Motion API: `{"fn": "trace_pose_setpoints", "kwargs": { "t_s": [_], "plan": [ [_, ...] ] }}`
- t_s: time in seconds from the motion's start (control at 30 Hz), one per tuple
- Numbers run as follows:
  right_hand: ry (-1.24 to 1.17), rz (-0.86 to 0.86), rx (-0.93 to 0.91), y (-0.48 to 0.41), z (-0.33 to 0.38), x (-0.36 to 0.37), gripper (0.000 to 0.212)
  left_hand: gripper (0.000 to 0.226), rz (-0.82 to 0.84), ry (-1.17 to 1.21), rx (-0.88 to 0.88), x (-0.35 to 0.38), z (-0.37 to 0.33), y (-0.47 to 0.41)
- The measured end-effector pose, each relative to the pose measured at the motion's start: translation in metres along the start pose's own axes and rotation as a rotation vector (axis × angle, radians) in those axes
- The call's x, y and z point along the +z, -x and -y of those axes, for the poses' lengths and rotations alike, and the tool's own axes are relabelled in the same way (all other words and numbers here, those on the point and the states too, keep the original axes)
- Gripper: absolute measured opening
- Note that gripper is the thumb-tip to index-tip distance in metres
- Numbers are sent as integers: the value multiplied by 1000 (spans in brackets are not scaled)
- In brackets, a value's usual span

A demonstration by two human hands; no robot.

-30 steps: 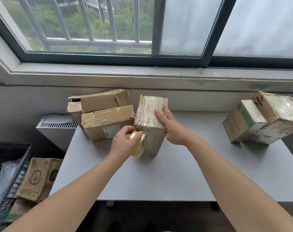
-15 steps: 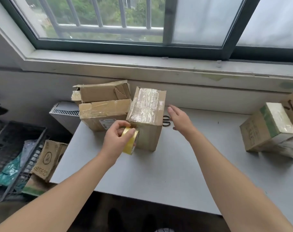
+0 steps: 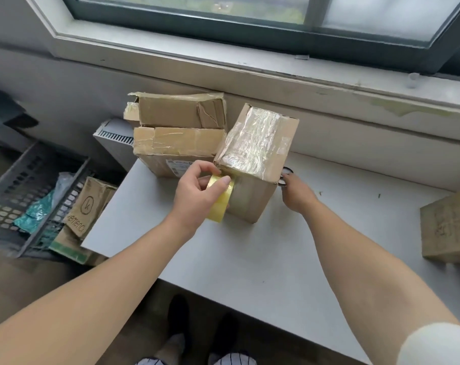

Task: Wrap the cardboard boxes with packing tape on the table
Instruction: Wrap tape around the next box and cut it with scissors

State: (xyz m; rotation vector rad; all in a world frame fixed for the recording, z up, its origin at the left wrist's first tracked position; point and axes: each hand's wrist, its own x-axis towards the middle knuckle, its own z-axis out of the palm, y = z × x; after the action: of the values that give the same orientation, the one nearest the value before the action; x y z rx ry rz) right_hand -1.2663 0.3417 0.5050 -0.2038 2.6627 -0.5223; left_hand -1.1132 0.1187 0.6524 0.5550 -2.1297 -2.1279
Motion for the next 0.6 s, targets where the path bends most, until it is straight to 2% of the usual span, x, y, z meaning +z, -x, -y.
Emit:
{"fn": "trace_pose_setpoints", "kwargs": {
  "t_s": [0.13,0.27,0.5,0.6],
  "plan": [
    [138,53,-34,-21,-2,3,54,15,7,13,10,7,-1,-10],
    [255,164,67,-18,-4,11,50,14,-1,33,16,8,-1,-15],
    [450,-120,188,26,-37,6,28,13,-1,53,9,4,1,-14],
    [280,-150,311,46,-55,12,34,14,1,53,3,6,2,-16]
  ]
}}
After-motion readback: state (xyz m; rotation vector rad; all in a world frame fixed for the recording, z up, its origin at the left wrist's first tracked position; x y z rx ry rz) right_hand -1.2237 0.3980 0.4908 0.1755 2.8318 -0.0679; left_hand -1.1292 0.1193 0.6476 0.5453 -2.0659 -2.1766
